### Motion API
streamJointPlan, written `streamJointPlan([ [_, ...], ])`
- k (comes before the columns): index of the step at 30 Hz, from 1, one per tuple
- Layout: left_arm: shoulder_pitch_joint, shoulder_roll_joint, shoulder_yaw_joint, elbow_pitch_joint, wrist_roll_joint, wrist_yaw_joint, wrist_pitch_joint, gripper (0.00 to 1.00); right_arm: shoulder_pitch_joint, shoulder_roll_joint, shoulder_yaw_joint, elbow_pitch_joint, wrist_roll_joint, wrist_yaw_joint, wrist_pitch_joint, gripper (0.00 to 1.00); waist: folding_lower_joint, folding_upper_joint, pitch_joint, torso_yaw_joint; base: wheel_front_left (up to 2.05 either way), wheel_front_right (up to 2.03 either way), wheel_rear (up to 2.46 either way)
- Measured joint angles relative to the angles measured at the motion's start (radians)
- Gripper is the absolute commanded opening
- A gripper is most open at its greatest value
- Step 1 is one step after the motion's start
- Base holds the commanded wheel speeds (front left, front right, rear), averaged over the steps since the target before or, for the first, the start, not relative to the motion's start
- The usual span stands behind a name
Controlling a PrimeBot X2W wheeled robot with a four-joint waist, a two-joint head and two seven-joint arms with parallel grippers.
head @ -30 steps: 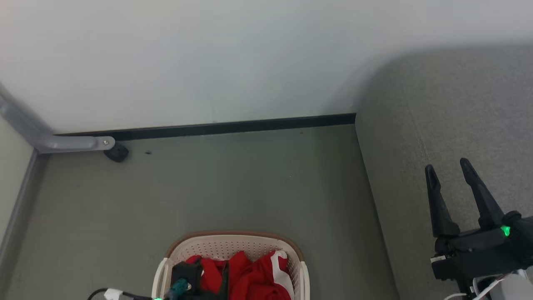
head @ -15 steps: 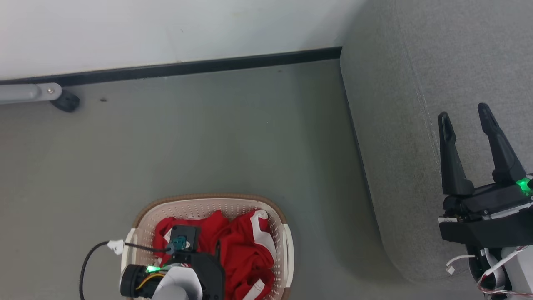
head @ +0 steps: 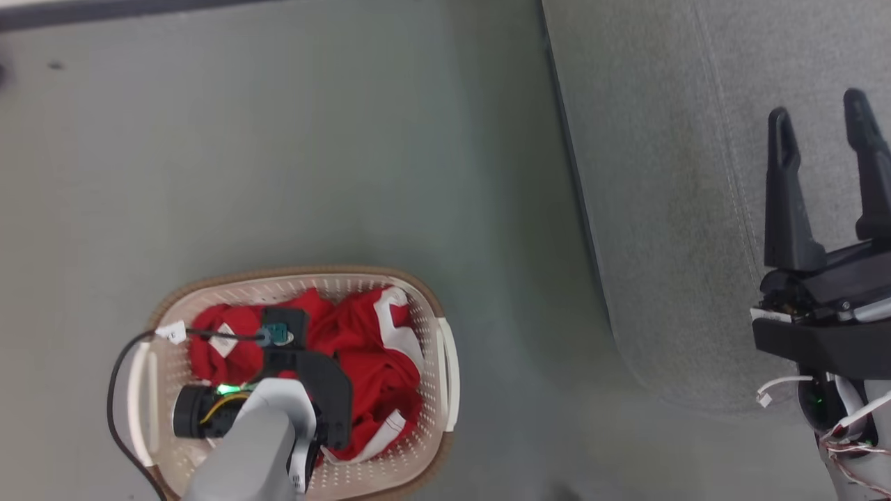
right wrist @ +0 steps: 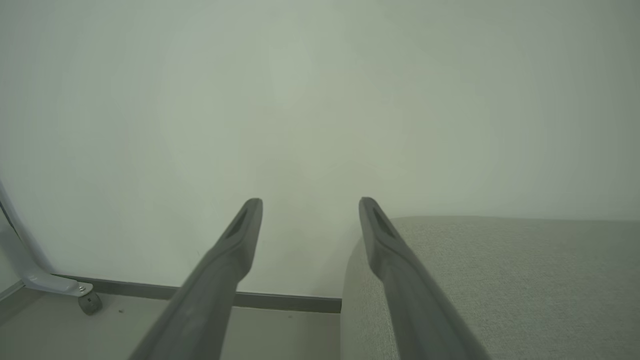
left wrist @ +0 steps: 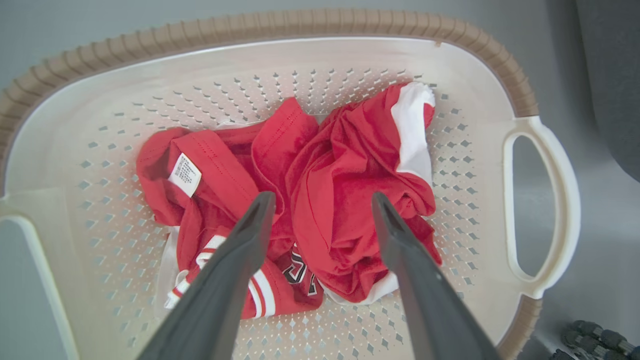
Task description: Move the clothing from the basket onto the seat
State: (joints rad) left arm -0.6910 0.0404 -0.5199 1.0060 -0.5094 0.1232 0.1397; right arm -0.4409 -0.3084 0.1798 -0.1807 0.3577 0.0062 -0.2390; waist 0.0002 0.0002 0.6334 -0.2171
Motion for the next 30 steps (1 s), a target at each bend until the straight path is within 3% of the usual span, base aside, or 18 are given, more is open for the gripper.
streamJointPlan([
  [12,-0.072,0.030,0.005,0.090,0.007,0.000,0.030,1.00,-0.077,0.038,-0.003,-0.009,0.021,0.003,-0.002,1.00,0.0000,0.0000,0.156,-0.080,0.00,0.00,0.00],
  [23,-0.133,0.075,0.034,0.154,0.009,0.000,0.040,1.00,-0.084,0.058,-0.003,-0.011,0.022,0.012,-0.010,1.00,-0.0001,-0.0001,0.237,-0.146,0.00,0.00,0.00],
  [30,-0.170,0.071,0.067,0.211,0.009,0.000,0.052,1.00,-0.099,0.072,-0.011,-0.016,0.022,0.012,-0.010,1.00,-0.0001,0.0000,0.277,-0.174,0.00,0.00,0.00],
])
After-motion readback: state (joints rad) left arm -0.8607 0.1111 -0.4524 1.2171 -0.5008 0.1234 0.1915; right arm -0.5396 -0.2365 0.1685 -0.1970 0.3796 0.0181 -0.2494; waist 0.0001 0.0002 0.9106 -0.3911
